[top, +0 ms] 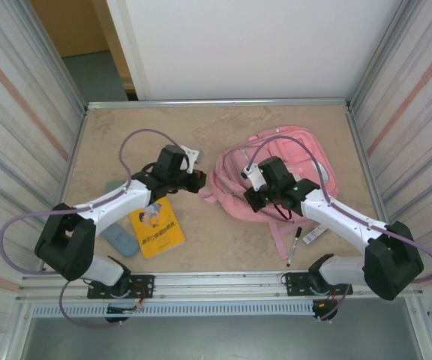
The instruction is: Pack the student bag
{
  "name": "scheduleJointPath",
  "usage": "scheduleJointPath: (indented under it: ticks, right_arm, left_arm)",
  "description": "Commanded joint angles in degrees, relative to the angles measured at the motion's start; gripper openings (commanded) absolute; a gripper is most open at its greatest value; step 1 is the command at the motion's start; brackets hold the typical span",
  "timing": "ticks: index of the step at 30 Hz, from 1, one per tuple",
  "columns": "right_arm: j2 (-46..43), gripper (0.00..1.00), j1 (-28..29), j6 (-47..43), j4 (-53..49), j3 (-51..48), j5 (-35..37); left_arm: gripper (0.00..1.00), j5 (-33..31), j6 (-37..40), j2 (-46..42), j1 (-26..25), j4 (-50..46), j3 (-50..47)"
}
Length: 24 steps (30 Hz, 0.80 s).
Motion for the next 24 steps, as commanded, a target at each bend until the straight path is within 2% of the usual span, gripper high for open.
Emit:
scheduleJointPath:
  ticks: [1, 3, 4, 5, 6, 7, 8, 10, 14, 17, 19, 24]
  right_arm:
    - [-0.92, 0.0, 0.75, -7.31, 5.54, 0.67, -1.92]
    - [-0.31, 0.0, 0.3, -10.27, 6.4, 1.52, -3.47]
    - [0.07, 0.0, -0.05, -10.92, 6.26, 2.34, -4.5]
    - [0.36, 0.0, -0.25, -11.88, 5.62, 3.21, -5.64]
    - [0.36, 0.0, -0.21, -12.24, 5.09, 3.88, -6.1]
    - [0.15, 0.0, -0.05, -12.58, 4.68, 4.21, -6.84]
    - [-0.28, 0.0, 0.05, -12.74, 4.56, 4.29, -7.4]
    - [-1.22, 0.0, 0.04, -12.83, 5.17, 3.54, -8.82]
    - [-1.08, 0.0, 0.28, -12.11, 4.76, 3.45, -8.04]
    - [-1.11, 0.0, 0.33, -11.53, 4.29, 3.59, -8.66]
    - [-1.39, 0.0, 0.48, -11.06, 4.81, 3.42, -8.47]
    - [-1.38, 0.0, 0.37, -10.2, 4.8, 3.93, -9.58]
  left_arm:
    - [0.0, 4.57, 1.34, 0.07, -2.08, 2.45, -1.69]
    - [0.0, 9.23, 2.04, -0.05, -2.83, 6.1, -3.57]
    - [0.0, 14.38, 2.59, -0.04, -2.85, 8.04, -4.24]
    - [0.06, 17.57, 2.62, -0.1, -2.85, 8.79, -4.49]
    - [0.22, 20.76, 2.51, -0.27, -2.98, 9.32, -4.64]
    - [0.33, 22.78, 2.02, -0.75, -3.31, 9.86, -4.85]
    - [0.37, 23.45, 1.38, -1.2, -3.59, 10.46, -5.07]
    - [0.44, 21.09, 0.43, -1.74, -4.84, 10.61, -5.45]
    - [0.45, 12.52, 0.95, -0.49, -9.46, 5.8, -2.87]
    - [0.44, 3.87, 0.89, 1.32, -13.42, 2.65, -0.86]
    - [0.39, 0.47, 0.02, 2.5, -13.92, 1.21, -0.1]
    - [0.36, -9.54, -2.83, 2.43, -14.79, -1.91, 0.42]
